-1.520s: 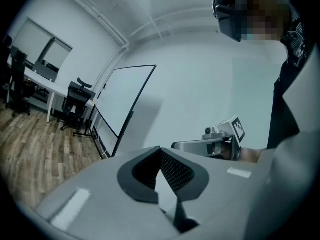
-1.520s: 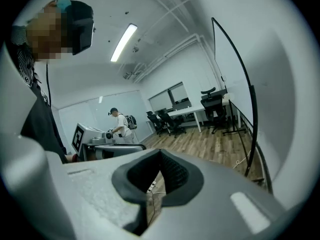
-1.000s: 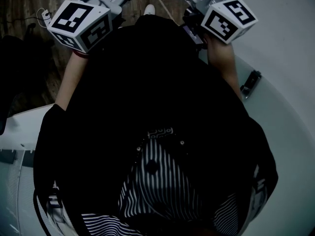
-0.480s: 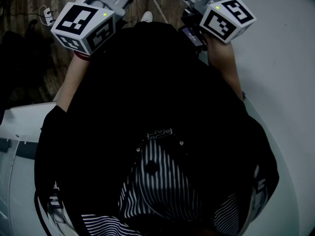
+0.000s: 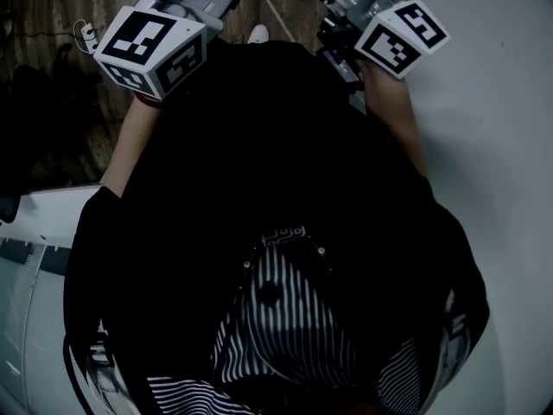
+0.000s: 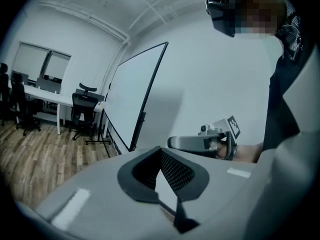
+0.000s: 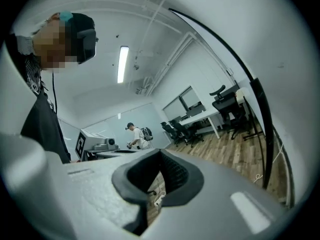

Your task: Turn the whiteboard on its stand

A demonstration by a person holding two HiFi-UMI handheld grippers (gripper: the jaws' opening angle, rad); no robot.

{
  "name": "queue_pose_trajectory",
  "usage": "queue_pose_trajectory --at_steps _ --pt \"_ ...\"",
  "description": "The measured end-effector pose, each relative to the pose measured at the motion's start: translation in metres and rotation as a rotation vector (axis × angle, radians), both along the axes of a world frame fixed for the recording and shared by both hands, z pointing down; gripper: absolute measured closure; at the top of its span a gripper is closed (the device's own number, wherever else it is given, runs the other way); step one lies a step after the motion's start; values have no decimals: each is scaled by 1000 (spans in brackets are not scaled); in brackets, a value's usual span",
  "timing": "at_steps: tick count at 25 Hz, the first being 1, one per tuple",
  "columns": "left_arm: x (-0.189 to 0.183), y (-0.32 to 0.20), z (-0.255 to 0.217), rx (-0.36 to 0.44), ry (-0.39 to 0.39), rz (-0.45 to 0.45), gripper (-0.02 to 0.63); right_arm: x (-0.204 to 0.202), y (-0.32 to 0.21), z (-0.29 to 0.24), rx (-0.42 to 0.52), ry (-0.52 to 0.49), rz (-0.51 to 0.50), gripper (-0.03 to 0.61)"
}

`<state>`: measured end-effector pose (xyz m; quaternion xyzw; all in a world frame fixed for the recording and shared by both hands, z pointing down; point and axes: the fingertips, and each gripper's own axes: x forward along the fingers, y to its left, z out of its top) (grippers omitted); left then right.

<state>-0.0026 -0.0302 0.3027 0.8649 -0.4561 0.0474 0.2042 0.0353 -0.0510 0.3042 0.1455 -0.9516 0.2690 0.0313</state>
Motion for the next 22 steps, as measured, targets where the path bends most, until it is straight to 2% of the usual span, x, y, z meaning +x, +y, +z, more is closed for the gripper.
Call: queue_pose_trajectory --at_steps 4,7,12,16,19,22 --pt "-1 0 -10 2 -29 22 611 2 -1 -7 5 3 36 578" --pt "0 -2 -16 -8 0 28 611 -1 0 -9 6 29 24 578" --pt "19 -7 -13 10 64 77 611 6 -13 -21 70 7 82 578" --pt "17 -35 -19 35 62 78 611 17 -29 -23 133 85 71 578" --pt "22 -62 -19 55 71 95 611 35 -55 -17 93 70 95 578" --pt "26 -81 -14 54 87 125 611 39 -80 -13 99 74 140 578"
